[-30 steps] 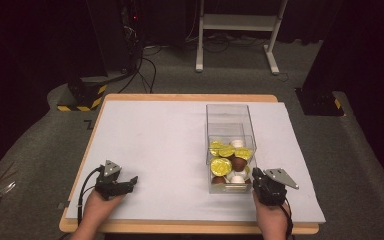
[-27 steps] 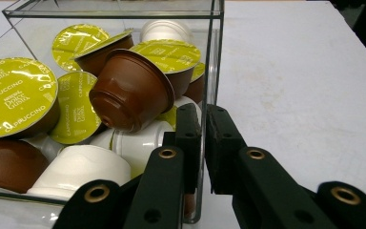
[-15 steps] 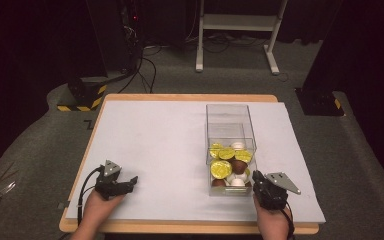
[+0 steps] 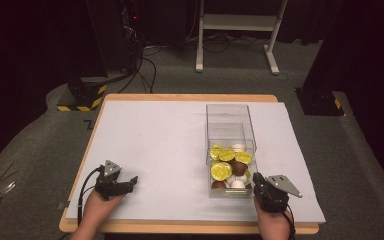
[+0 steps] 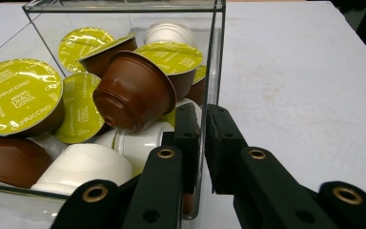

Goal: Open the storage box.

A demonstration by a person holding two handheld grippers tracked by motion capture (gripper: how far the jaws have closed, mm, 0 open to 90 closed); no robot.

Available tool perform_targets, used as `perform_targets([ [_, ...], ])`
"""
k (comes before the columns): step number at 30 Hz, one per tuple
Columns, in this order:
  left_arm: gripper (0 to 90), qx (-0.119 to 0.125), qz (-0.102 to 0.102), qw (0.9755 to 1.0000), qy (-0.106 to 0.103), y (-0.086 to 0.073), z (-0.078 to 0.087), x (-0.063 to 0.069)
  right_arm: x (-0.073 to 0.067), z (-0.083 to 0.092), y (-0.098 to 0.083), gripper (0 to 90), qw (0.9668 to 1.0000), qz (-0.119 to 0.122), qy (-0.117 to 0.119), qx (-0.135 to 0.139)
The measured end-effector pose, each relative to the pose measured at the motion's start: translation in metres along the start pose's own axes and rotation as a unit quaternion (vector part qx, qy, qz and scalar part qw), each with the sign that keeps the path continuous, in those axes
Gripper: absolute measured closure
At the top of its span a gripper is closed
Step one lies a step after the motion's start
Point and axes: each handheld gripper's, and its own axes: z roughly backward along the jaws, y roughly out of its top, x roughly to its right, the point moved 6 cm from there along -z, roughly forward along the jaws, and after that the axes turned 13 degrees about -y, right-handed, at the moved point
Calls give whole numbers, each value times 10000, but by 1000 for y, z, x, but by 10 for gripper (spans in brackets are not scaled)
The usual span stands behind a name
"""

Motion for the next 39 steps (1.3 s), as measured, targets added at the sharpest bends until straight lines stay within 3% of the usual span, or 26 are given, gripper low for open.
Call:
perform_targets([
  [7,236,3,3,10000,-1,0,0,0,0,1,0,831,10000,-1,31,3],
  [9,236,2,2,10000,0,0,0,0,1,1,0,794,10000,-22,92,-7],
  [10,236,-25,-34,10000,1,0,0,-1,1,2,1,716,9998,-37,216,-6],
  [13,236,0,2,10000,-3,0,0,0,1,3,2,679,9995,-28,299,-11],
  [21,237,-9,-13,10000,9,0,0,0,4,5,11,665,9994,39,306,158],
  [30,238,10,8,10000,30,0,0,0,22,-4,27,664,9993,-6,194,305],
  [39,242,9,-7,10000,54,0,1,0,40,-14,31,670,9993,-53,139,331],
])
